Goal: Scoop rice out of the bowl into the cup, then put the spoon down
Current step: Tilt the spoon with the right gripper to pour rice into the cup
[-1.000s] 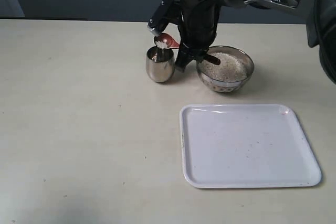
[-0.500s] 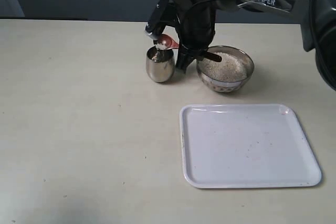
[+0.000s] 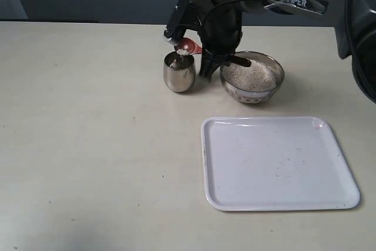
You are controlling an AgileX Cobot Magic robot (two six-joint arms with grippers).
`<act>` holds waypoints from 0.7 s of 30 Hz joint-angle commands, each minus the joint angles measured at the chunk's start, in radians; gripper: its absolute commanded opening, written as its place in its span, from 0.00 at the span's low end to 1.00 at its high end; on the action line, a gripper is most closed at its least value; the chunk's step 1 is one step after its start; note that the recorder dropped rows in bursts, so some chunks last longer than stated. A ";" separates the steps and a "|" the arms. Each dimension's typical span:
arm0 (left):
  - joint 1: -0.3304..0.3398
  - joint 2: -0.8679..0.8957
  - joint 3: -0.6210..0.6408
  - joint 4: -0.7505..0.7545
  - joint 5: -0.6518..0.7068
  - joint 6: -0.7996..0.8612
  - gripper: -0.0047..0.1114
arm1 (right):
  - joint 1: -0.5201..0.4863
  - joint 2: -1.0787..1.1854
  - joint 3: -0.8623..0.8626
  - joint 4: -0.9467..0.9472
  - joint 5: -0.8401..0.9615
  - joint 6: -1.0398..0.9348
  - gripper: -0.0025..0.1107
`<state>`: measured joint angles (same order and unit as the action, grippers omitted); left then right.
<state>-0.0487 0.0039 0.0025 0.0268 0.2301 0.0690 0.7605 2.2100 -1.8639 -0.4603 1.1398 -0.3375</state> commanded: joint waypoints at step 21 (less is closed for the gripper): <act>-0.004 -0.004 -0.003 0.001 -0.013 -0.002 0.04 | 0.044 -0.019 -0.005 -0.099 0.022 0.050 0.01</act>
<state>-0.0487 0.0039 0.0025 0.0268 0.2301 0.0690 0.8019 2.2039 -1.8639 -0.5465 1.1562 -0.2962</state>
